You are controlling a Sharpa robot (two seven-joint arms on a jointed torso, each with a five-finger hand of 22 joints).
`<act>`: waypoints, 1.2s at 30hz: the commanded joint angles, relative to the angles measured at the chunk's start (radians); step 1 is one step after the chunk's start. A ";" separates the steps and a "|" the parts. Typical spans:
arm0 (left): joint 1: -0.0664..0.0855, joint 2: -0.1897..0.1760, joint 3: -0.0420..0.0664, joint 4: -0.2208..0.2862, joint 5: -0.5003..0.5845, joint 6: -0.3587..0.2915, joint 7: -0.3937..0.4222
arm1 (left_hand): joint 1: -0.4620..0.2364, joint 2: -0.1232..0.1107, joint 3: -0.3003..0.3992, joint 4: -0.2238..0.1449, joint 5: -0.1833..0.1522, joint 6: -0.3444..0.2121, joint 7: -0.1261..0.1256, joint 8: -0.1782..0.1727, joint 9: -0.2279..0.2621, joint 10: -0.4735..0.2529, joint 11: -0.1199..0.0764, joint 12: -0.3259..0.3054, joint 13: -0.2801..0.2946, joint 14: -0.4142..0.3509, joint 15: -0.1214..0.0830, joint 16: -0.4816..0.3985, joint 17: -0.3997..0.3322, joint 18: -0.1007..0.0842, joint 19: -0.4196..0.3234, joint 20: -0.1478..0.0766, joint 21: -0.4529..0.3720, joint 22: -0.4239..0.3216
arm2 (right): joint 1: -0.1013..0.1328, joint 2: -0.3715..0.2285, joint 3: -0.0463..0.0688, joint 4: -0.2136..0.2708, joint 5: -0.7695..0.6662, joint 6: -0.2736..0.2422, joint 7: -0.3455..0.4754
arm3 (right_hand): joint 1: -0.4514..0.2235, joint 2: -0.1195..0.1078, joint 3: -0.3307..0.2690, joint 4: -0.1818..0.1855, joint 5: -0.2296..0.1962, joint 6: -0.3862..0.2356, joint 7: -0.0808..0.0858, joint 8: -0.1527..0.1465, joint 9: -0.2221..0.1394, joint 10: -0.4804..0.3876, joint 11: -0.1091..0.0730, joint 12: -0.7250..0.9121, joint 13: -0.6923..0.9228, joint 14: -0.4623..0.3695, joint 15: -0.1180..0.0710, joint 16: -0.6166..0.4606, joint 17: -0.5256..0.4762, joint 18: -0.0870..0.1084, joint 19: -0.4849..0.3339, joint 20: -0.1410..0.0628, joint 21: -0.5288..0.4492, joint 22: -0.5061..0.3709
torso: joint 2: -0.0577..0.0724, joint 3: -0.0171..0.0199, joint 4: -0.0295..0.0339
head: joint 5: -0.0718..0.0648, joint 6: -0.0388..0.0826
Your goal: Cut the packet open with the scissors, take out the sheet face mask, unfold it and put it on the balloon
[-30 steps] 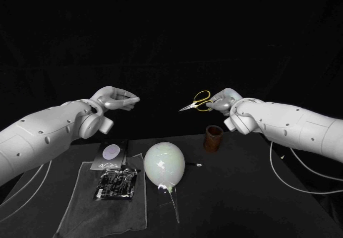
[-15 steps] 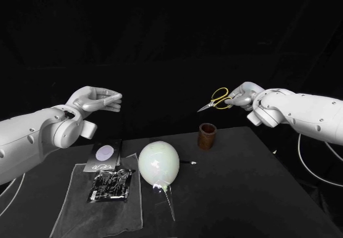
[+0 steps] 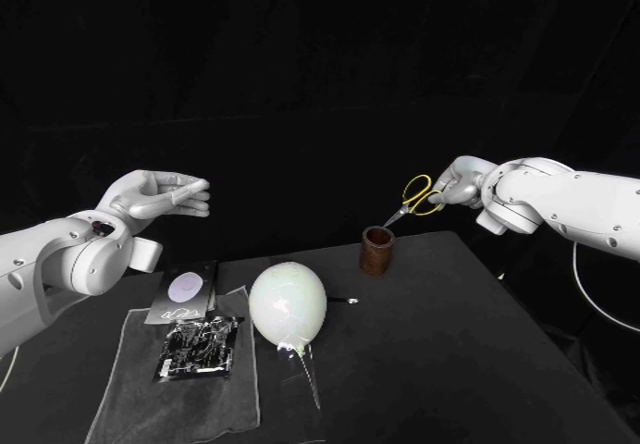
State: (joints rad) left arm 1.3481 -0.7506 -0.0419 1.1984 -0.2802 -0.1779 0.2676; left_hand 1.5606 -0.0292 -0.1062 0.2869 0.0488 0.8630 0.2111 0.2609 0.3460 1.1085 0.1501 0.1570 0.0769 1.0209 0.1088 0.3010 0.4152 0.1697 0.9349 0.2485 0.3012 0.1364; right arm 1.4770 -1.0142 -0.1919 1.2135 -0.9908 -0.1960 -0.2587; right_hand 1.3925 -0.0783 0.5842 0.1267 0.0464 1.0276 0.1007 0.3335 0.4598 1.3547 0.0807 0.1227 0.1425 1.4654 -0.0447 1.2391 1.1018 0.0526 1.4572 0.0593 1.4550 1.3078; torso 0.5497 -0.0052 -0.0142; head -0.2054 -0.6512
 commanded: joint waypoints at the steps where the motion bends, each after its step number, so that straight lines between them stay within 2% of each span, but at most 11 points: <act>1: -0.003 -0.001 0.000 0.005 0.036 -0.012 0.027 | 0.009 0.005 -0.005 0.000 0.000 0.009 0.000 0.005 -0.001 0.008 0.000 0.004 0.001 0.008 -0.002 0.005 0.002 0.014 0.006 -0.002 0.004 0.000 | 0.002 -0.001 0.001 0.010 -0.072 0.049 -0.029 | -0.003 0.010 0.006 -0.002 0.002 0.001 -0.008 0.004 0.054 0.095 -0.063 0.000 0.002 0.019 -0.007 0.005 0.001 -0.012 0.008 0.000 0.004 0.098 | 0.001 -0.0008 -0.0001 | -0.004 0.000; 9: -0.012 -0.002 -0.001 0.008 0.050 -0.009 0.029 | 0.009 0.005 -0.006 0.000 0.000 0.009 0.000 0.005 -0.002 0.009 -0.001 0.004 0.001 0.009 -0.002 0.006 0.003 0.014 0.006 -0.002 0.004 0.000 | 0.000 0.025 -0.001 -0.002 -0.103 0.034 -0.046 | -0.006 0.009 0.009 -0.003 0.002 0.002 -0.009 0.005 0.055 0.097 -0.063 0.000 0.003 0.019 -0.007 0.005 0.001 -0.012 0.009 -0.001 0.006 0.101 | 0.001 -0.0009 0.0012 | -0.011 -0.005; 21: -0.015 -0.012 -0.001 0.033 0.055 -0.011 0.030 | 0.010 0.006 -0.007 0.000 0.000 0.011 0.000 0.005 -0.002 0.011 -0.001 0.004 0.001 0.010 -0.003 0.007 0.004 0.014 0.007 -0.003 0.004 0.000 | -0.032 0.101 -0.004 -0.022 -0.140 -0.017 -0.058 | -0.010 0.008 0.013 -0.003 0.002 0.001 -0.009 0.005 0.057 0.097 -0.063 -0.002 0.003 0.019 -0.008 0.005 0.001 -0.011 0.006 -0.001 0.003 0.097 | 0.000 -0.0010 0.0011 | -0.011 -0.012; 24: -0.015 -0.013 -0.001 0.036 0.057 -0.010 0.030 | 0.010 0.006 -0.007 0.000 0.000 0.011 0.000 0.005 -0.002 0.011 -0.001 0.004 0.001 0.010 -0.003 0.007 0.004 0.014 0.007 -0.003 0.004 0.000 | -0.040 0.121 -0.005 -0.036 -0.152 -0.040 -0.065 | -0.016 0.006 0.020 -0.004 0.002 -0.006 -0.007 0.003 0.058 0.091 -0.062 -0.007 0.003 0.019 -0.007 0.004 0.000 -0.009 -0.001 -0.001 -0.004 0.087 | 0.000 -0.0011 0.0014 | -0.010 -0.013; 26: -0.016 -0.014 -0.001 0.039 0.058 -0.009 0.030 | 0.010 0.006 -0.007 0.000 0.000 0.011 0.000 0.005 -0.002 0.011 -0.001 0.004 0.001 0.010 -0.003 0.007 0.004 0.014 0.007 -0.003 0.004 0.000 | -0.047 0.135 -0.005 -0.047 -0.161 -0.049 -0.067 | -0.023 -0.003 0.030 -0.005 0.001 -0.032 0.004 -0.008 0.056 0.055 -0.052 -0.029 -0.004 0.019 -0.001 0.004 -0.001 -0.003 -0.016 0.002 -0.020 0.065 | 0.000 -0.0011 0.0014 | -0.010 -0.014; 28: -0.016 -0.016 -0.001 0.041 0.059 -0.008 0.030 | 0.010 0.006 -0.008 0.000 0.000 0.012 0.000 0.005 -0.003 0.011 -0.001 0.004 0.001 0.010 -0.003 0.008 0.004 0.014 0.007 -0.003 0.004 0.000 | -0.053 0.147 -0.006 -0.056 -0.168 -0.052 -0.067 | -0.026 -0.007 0.031 -0.007 0.002 -0.039 0.008 -0.010 0.057 0.047 -0.048 -0.035 -0.006 0.018 0.003 0.004 -0.002 -0.003 -0.019 0.004 -0.024 0.061 | 0.001 -0.0008 0.0011 | -0.008 -0.017; 31: -0.016 -0.018 -0.001 0.044 0.060 -0.007 0.030 | 0.010 0.006 -0.008 0.000 0.000 0.012 0.000 0.005 -0.003 0.011 -0.001 0.004 0.001 0.010 -0.003 0.008 0.004 0.014 0.007 -0.003 0.004 0.000 | -0.061 0.162 -0.006 -0.062 -0.174 -0.051 -0.061 | -0.058 -0.046 0.014 0.003 0.001 -0.078 0.030 -0.031 0.052 -0.019 -0.026 -0.065 -0.020 0.018 0.020 0.004 -0.003 0.005 -0.045 0.014 -0.052 0.023 | 0.001 -0.0006 0.0004 | -0.006 -0.019; 32: -0.016 -0.018 -0.001 0.044 0.061 -0.007 0.030 | 0.010 0.006 -0.008 0.000 0.000 0.012 0.000 0.005 -0.003 0.011 -0.001 0.004 0.001 0.010 -0.003 0.008 0.004 0.014 0.007 -0.003 0.004 0.000 | -0.066 0.168 -0.007 -0.063 -0.176 -0.050 -0.055 | -0.081 -0.068 0.003 0.015 0.001 -0.107 0.046 -0.049 0.045 -0.062 -0.010 -0.065 -0.031 0.017 0.032 0.004 -0.005 0.009 -0.059 0.024 -0.067 0.004 | 0.001 -0.0007 -0.0002 | -0.006 -0.020; 34: -0.016 -0.019 -0.001 0.045 0.061 -0.006 0.030 | 0.010 0.006 -0.008 0.000 0.000 0.012 0.000 0.005 -0.003 0.011 -0.001 0.004 0.001 0.010 -0.003 0.008 0.004 0.014 0.007 -0.003 0.004 0.000 | -0.071 0.177 -0.007 -0.063 -0.178 -0.047 -0.048 | -0.112 -0.103 -0.019 0.033 0.001 -0.150 0.068 -0.078 0.034 -0.125 0.012 -0.065 -0.050 0.014 0.052 0.002 -0.011 0.020 -0.095 0.040 -0.108 -0.047 | 0.000 -0.0006 -0.0005 | -0.006 -0.021; 35: -0.016 -0.019 -0.001 0.045 0.061 -0.006 0.030 | 0.010 0.006 -0.008 0.000 0.000 0.012 0.000 0.005 -0.003 0.011 -0.001 0.004 0.001 0.010 -0.003 0.008 0.004 0.014 0.007 -0.003 0.004 0.000 | -0.072 0.180 -0.007 -0.063 -0.180 -0.044 -0.045 | -0.114 -0.106 -0.021 0.034 0.001 -0.152 0.069 -0.080 0.033 -0.128 0.014 -0.065 -0.051 0.013 0.053 0.001 -0.012 0.021 -0.097 0.041 -0.110 -0.050 | 0.000 -0.0004 -0.0005 | -0.006 -0.021; 36: -0.016 -0.019 -0.001 0.045 0.061 -0.006 0.030 | 0.010 0.006 -0.008 0.000 0.000 0.012 0.000 0.005 -0.003 0.011 -0.001 0.004 0.001 0.010 -0.003 0.008 0.004 0.014 0.007 -0.003 0.004 0.000 | -0.074 0.182 -0.007 -0.063 -0.183 -0.042 -0.044 | -0.121 -0.120 -0.036 0.040 0.001 -0.177 0.080 -0.099 0.026 -0.173 0.027 -0.062 -0.066 -0.026 0.066 -0.080 -0.121 0.030 -0.124 0.055 -0.143 -0.088 | 0.000 -0.0004 -0.0002 | -0.006 -0.021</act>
State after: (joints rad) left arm 1.3312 -0.7700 -0.0440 1.2402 -0.2295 -0.1855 0.2809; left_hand 1.5646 -0.0252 -0.1060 0.2869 0.0489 0.8683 0.2124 0.2609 0.3447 1.1118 0.1467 0.1569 0.0765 1.0258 0.1076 0.3049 0.4185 0.1684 0.9347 0.2486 0.3010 0.1359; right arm 1.4038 -0.8343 -0.1992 1.1512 -1.1392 -0.2306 -0.3158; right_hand 1.2711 -0.1850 0.5538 0.1643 0.0465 0.8589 0.1761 0.2406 0.4878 1.1952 0.1037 0.0607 0.0815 1.4475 0.0180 1.1810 1.0118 0.0645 1.3389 0.1098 1.3195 1.2290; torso 0.5500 -0.0058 -0.0140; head -0.2111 -0.6712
